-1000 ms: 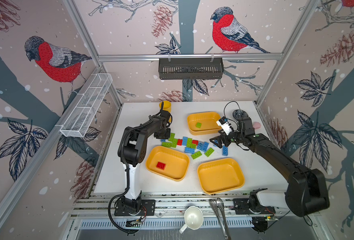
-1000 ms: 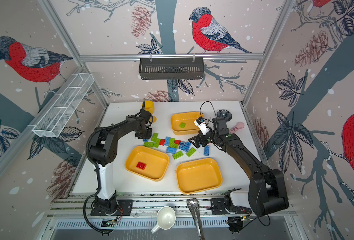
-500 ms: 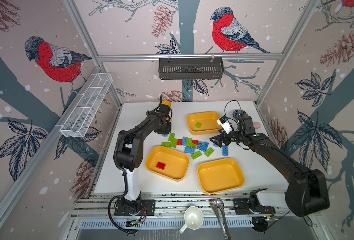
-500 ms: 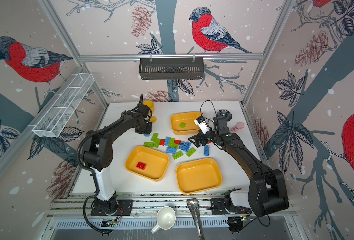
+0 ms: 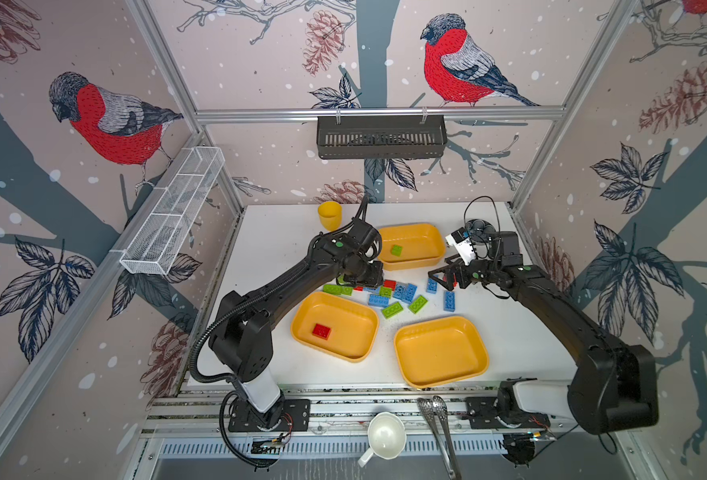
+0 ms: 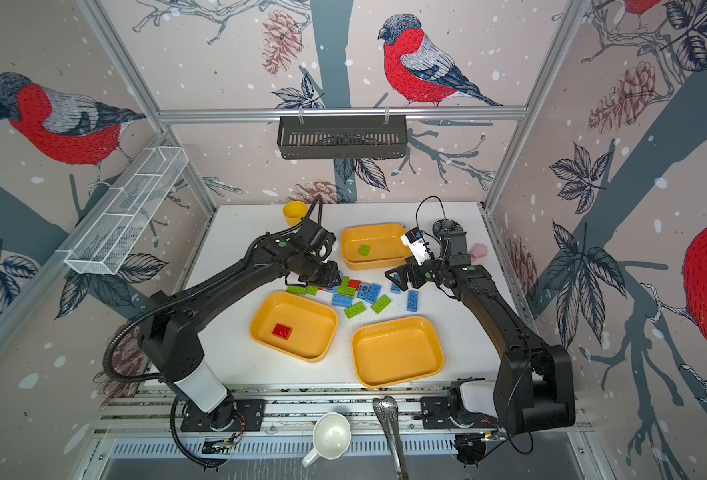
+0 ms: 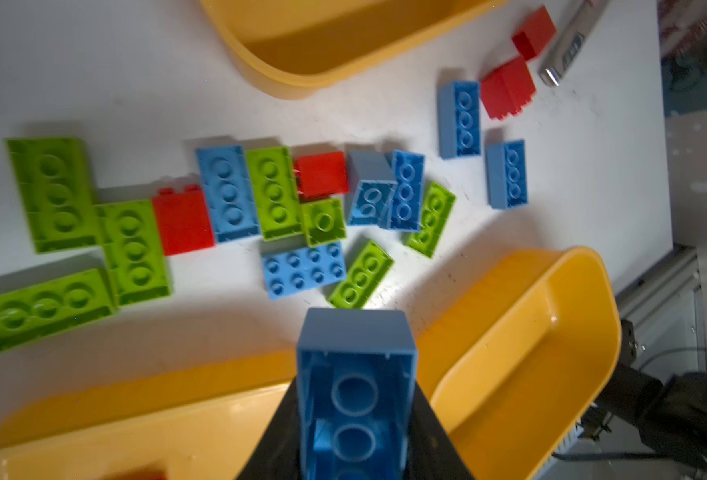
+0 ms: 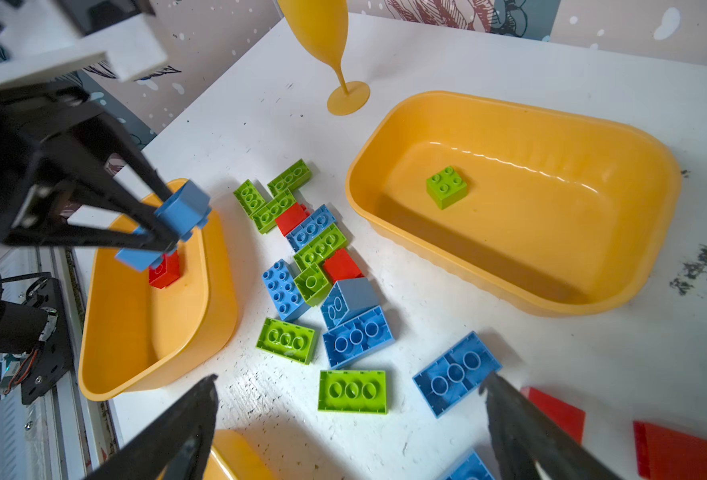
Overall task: Sort the legos into containers by color
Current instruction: 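Carry the blue brick to the tub nearest the right arm and release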
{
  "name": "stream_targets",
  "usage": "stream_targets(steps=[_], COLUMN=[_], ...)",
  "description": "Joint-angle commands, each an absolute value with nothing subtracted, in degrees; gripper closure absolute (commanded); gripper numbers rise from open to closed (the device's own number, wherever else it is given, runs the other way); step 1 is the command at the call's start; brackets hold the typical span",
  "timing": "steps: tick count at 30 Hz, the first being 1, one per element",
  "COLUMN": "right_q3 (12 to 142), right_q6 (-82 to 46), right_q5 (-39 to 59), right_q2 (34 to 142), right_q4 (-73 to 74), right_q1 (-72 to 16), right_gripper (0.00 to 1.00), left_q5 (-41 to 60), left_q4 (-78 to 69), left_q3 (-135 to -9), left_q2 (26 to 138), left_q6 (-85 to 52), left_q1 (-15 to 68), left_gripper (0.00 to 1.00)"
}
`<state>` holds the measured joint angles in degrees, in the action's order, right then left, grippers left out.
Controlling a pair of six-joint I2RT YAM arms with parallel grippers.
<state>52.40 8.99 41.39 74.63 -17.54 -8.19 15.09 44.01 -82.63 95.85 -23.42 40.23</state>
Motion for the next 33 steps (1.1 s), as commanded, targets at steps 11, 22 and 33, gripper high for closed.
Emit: stream_targets(steps=[11,22,33], right_q3=[48.21,48.45,47.66], right_q6=[1.68,4.87,3.54], right_q5=[36.01,32.52,32.77], right_q2=[67.62,65.37,64.28], right_q4=[-16.53,-21.53,-21.18], right_q1=[-8.51,-8.44,-8.45], right_gripper=[0.01,0.01,0.01], left_q5=[19.46,16.27,9.1], left_q4=[29.49,26.2,36.95], left_q3=[-69.73,-70.7,-72.68], left_q2=[91.96,95.26,88.94], left_q6=[-32.11,-33.11,-28.62], left_q1=[56.27,57.98,48.18], left_gripper=[0.71,0.36,0.21])
